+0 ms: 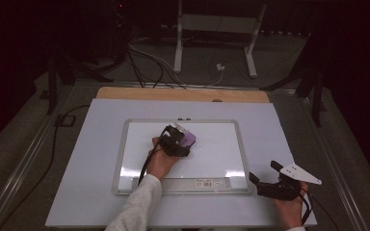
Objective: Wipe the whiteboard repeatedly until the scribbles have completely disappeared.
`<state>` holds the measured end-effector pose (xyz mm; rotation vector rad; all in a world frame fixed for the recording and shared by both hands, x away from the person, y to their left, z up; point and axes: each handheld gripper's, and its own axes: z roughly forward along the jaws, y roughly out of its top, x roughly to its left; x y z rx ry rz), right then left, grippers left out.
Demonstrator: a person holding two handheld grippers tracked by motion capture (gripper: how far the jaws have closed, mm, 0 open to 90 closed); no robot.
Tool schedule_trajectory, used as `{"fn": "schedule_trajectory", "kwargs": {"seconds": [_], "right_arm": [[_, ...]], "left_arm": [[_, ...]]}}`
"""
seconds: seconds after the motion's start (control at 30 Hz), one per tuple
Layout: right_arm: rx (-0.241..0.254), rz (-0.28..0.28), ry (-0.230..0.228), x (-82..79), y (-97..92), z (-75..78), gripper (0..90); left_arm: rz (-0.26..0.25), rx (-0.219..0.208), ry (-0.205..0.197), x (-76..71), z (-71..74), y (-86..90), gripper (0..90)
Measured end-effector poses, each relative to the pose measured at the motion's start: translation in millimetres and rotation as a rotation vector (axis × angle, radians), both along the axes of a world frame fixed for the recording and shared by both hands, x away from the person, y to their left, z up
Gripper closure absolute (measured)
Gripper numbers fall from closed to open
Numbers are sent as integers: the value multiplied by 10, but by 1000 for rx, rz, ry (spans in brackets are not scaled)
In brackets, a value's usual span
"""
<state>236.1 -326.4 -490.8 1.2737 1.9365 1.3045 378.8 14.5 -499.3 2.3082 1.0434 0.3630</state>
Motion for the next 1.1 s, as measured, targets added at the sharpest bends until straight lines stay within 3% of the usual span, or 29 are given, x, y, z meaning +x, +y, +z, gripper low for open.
{"fn": "schedule_trajectory", "kwargs": {"seconds": [0.13,0.2,0.3,0.57,0.67,0.93,1.03,1.1], "right_arm": [[-2,2,-1,-2,1,1,1],[-1,1,0,-2,1,1,1],[-2,0,0,-3,-1,1,1],[0,-1,0,-2,-15,1,1],[1,0,0,0,-12,0,1],[0,1,1,0,-1,0,1],[0,1,1,-2,-4,1,1],[0,0,1,-2,-6,2,1]], "left_arm": [[-84,-14,15,-90,3,-127,414],[-116,15,-3,-126,12,-181,414],[-100,6,7,-80,9,-163,414],[43,16,18,149,12,-20,415],[31,37,12,138,25,-56,415],[-124,30,15,-68,30,-318,414],[-126,43,6,-69,34,-332,415],[-92,51,-2,-29,32,-295,415]]}}
